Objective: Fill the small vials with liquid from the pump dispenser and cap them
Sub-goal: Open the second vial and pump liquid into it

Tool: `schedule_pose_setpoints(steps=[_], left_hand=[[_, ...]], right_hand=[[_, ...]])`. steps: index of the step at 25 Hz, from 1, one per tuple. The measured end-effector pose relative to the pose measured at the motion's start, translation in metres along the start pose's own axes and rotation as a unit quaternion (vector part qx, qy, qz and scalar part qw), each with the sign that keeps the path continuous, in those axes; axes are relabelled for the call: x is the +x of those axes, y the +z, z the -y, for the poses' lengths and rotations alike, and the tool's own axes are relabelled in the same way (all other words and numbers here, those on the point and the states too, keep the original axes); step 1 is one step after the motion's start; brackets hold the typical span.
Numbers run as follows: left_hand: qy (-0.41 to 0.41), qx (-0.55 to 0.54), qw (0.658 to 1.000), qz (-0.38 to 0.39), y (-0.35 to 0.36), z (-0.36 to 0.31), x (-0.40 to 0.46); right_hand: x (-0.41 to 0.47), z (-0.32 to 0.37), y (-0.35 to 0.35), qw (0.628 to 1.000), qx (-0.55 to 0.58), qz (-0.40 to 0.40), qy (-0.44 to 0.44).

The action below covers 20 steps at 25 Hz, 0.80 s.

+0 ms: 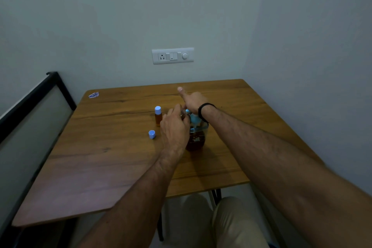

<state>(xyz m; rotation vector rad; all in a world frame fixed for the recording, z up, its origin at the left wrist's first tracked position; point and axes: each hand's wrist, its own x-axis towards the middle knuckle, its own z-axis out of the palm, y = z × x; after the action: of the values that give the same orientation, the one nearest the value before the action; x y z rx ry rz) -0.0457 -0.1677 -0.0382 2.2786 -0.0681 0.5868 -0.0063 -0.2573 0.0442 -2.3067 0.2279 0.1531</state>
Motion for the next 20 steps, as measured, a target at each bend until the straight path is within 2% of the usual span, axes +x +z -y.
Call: schedule_pose_setpoints(steps=[5, 7, 11, 16, 20], left_hand=[[0.000, 0.006, 1.000, 0.003, -0.006, -0.005, -0.002], [-0.001, 0.014, 1.000, 0.007, -0.004, -0.004, -0.001], [-0.001, 0.015, 1.000, 0.005, -0.004, -0.004, -0.001], [-0.004, 0.018, 1.000, 0.004, -0.006, -0.007, -0.003], [-0.006, -0.003, 1.000, 0.011, -0.005, -0.006, -0.002]], right_hand=[[-0.009, 0.002, -0.020, 0.991, 0.070, 0.094, 0.058], [-0.006, -0.003, -0.016, 0.991, 0.090, 0.079, 0.065], [-0.004, -0.003, -0.009, 0.998, 0.053, 0.016, 0.039], [-0.010, 0.002, -0.015, 0.992, 0.077, 0.077, 0.059], [-0.008, -0.003, -0.004, 0.997, 0.069, -0.003, 0.027]])
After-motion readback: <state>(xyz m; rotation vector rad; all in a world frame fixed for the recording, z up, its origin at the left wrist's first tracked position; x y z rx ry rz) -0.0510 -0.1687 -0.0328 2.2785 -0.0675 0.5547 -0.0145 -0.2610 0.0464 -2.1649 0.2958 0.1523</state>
